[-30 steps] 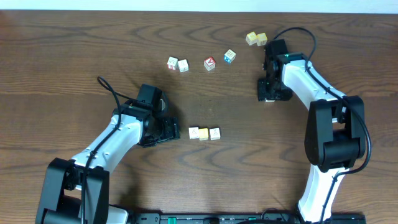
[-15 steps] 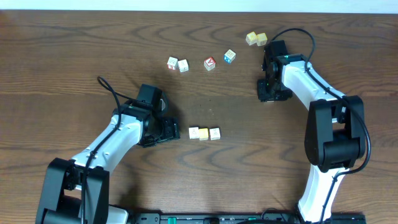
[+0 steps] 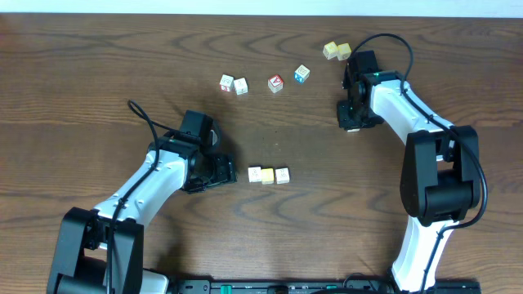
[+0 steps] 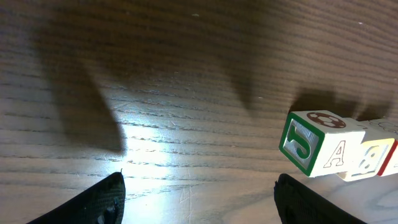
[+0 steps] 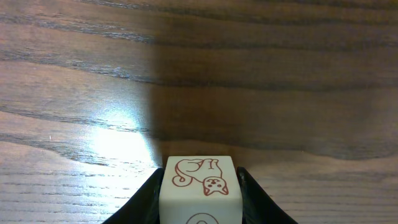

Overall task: Lift 4 blocks
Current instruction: 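Carry the '0' block left and set it at the row's right end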

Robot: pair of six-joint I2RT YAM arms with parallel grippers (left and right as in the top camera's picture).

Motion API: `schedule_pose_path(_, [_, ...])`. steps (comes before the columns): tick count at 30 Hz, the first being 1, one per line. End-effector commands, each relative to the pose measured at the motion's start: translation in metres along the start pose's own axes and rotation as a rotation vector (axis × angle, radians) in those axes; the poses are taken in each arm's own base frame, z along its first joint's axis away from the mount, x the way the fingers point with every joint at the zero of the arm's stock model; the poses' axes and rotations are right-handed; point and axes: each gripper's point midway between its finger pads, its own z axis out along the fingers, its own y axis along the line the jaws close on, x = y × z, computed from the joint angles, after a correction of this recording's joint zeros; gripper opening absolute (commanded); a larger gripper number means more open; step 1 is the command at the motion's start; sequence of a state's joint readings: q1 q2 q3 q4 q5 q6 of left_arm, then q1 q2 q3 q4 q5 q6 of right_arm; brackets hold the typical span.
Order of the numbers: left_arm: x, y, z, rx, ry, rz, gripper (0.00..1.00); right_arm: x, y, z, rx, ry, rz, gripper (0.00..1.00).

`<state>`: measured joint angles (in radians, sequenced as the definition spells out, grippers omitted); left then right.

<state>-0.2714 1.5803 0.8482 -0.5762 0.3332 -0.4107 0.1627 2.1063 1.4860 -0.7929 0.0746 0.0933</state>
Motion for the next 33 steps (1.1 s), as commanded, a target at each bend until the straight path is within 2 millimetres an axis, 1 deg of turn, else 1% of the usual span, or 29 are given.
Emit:
schedule_pose_path(1, [-0.004,-0.001,-0.003,-0.006,-0.016,0.016,0.77,0.001,-0.002,-0.005,-0.004,-0.002,-0.007,0.25])
schedule_pose_path(5, [-0.004,-0.001,-0.003,-0.006,-0.016,0.016,0.77,0.005,0.001,-0.009,-0.020,0.022,-0.010,0.22])
schedule_pose_path(8, [-0.004,-0.001,-0.003,-0.006,-0.017,0.016,0.77,0.009,0.008,-0.016,-0.061,0.052,-0.009,0.22])
schedule_pose_path(10, [-0.004,-0.001,-0.003,-0.006,-0.017,0.016,0.77,0.014,0.012,-0.024,-0.092,0.090,0.007,0.19])
schedule_pose_path(12, [-0.004,-0.001,-0.003,-0.006,-0.017,0.016,0.77,0.023,0.020,-0.033,-0.137,0.139,0.011,0.17])
schedule_pose_path(15, [-0.004,-0.001,-0.003,-0.006,-0.017,0.016,0.77,0.039,0.036,-0.044,-0.230,0.219,0.016,0.17])
schedule_pose_path(19, [-0.004,-0.001,-0.003,-0.006,-0.017,0.016,0.77,0.064,0.047,-0.051,-0.245,0.319,-0.001,0.17])
schedule_pose_path(22, [-0.004,-0.002,-0.003,-0.006,-0.017,0.017,0.77,0.079,0.067,-0.059,-0.292,0.376,-0.025,0.19])
schedule_pose_path(26, [-0.004,-0.002,-0.003,-0.006,-0.017,0.016,0.77,0.089,0.099,-0.063,-0.341,0.398,-0.051,0.18])
schedule_pose_path(29, [-0.004,-0.001,-0.003,-0.006,-0.017,0.016,0.77,0.091,0.116,-0.059,-0.311,0.384,-0.050,0.19])
schedule_pose_path(33, [-0.004,-0.001,-0.003,-0.006,-0.016,0.016,0.77,0.097,0.132,-0.050,-0.248,0.366,-0.008,0.19])
